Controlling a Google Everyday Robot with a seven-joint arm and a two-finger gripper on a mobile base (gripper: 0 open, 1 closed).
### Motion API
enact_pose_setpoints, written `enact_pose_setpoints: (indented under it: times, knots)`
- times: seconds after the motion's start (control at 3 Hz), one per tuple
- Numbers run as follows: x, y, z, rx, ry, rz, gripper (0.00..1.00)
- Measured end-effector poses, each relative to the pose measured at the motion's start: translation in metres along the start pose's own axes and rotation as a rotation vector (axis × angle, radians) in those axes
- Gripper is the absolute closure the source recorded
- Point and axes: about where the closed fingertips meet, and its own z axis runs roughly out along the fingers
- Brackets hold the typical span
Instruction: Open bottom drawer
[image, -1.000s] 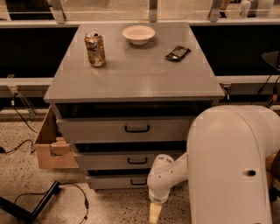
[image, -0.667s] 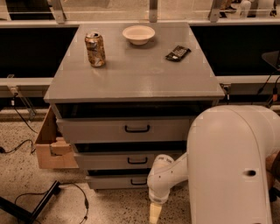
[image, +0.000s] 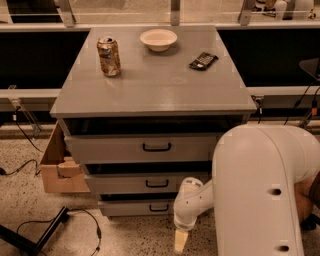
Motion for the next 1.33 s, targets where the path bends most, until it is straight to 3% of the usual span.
enact_pose_setpoints:
  times: [0.67, 1.0, 1.33]
  knots:
    - [0.014, -0.052, 0.015, 0.112, -0.085, -0.052, 0.0]
    - [0.019, -0.073, 0.031, 0.143, -0.088, -0.058, 0.0]
    - [0.027, -0.077, 0.053, 0.139, -0.06, -0.064, 0.0]
